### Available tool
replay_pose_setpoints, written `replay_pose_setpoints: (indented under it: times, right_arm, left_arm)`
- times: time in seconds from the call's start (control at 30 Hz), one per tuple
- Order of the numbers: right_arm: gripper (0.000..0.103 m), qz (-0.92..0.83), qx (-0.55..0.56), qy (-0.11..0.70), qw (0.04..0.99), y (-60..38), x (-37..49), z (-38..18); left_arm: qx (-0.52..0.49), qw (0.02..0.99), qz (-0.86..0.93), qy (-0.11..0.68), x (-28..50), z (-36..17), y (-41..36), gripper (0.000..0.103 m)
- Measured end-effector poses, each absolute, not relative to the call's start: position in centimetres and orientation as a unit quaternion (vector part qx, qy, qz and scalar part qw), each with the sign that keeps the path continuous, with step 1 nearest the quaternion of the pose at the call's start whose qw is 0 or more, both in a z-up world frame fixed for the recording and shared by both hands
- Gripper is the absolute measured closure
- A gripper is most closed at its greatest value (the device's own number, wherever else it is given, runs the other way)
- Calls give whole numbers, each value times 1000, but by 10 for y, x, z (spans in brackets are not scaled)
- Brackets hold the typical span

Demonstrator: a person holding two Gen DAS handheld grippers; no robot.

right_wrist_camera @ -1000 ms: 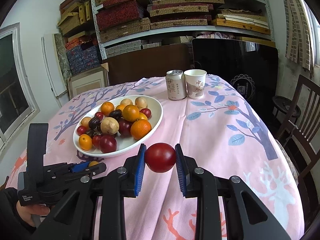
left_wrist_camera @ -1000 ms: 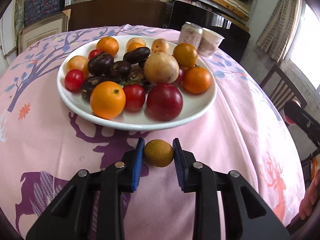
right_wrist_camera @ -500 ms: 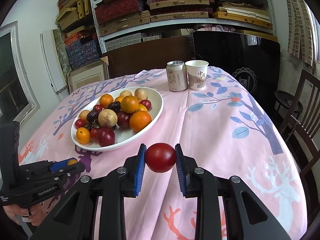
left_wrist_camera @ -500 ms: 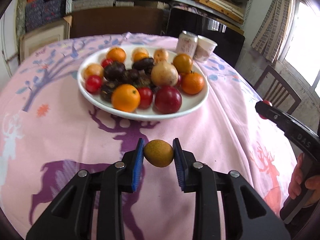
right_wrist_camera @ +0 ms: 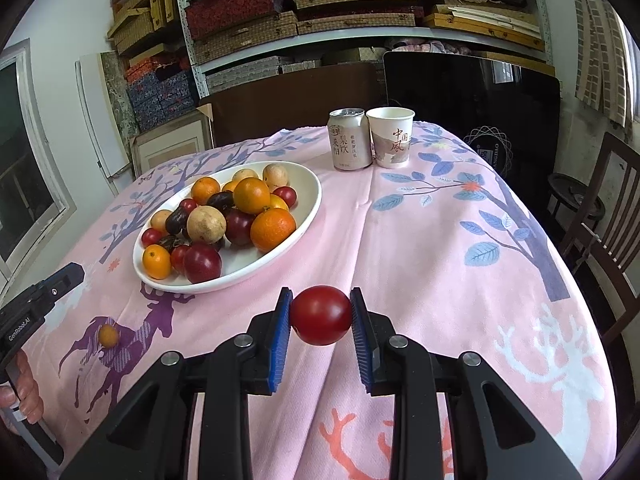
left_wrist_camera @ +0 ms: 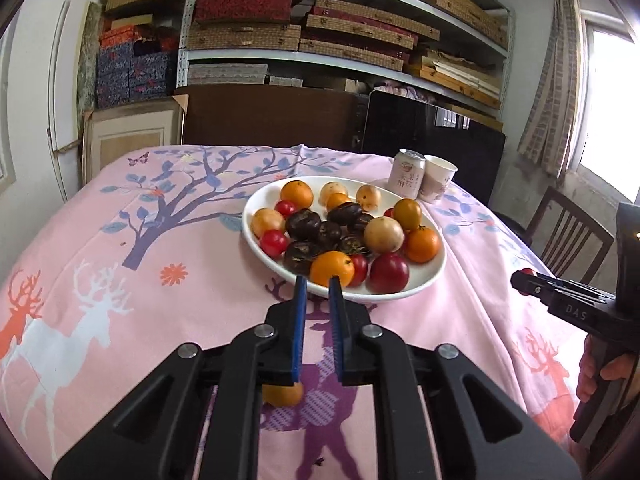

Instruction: Organize fruits

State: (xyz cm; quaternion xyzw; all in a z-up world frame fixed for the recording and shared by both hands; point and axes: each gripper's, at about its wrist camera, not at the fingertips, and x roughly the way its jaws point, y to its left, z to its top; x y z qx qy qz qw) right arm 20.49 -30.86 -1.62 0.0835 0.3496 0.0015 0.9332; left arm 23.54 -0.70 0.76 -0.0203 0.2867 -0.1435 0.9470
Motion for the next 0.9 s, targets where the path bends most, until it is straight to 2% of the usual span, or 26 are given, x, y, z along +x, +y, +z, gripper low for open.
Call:
replay_pose_setpoints:
  times: [0.03,0.07,0.1,0.27,0.4,0.63,0.7,0.73,0.77,0.9]
  right_arm:
    - [73,-2,81,347,934,-309,204,-16]
    - [73,-4,80,346,935,-310,203,-15]
    - [72,-6,79,346,935,-310,203,-15]
    - [72,-9,76,349,934,-310,204,-16]
    - [72,-9,65,358,932,-305,206,-21]
    - [72,17,47,371,927,-293,208,-26]
    - [72,27,49,378,924,-290,209,-28]
    - [72,32,49,380,923,-288,209,-28]
    - [72,35,48,381,923,-286,208,-27]
    - [72,39,41,383,922,-281,203,-26]
  left_arm:
    - [-27,945,-137,295,235,6,1,60]
    - [-37,942,-132,306,236,3,6,20]
    - [-54,938,-129,319,236,0,14,9]
    - [-59,913,-100,391,211,-23,23,11]
    - [1,901,-115,418,191,-43,3,11]
    - [29,914,-37,403,188,-43,5,11]
    - [41,905,-32,421,196,-49,2,11]
    - [47,902,-30,429,200,-52,0,14]
    - [54,901,-32,430,200,-53,-2,25]
    - [82,907,-45,410,194,-49,-14,31]
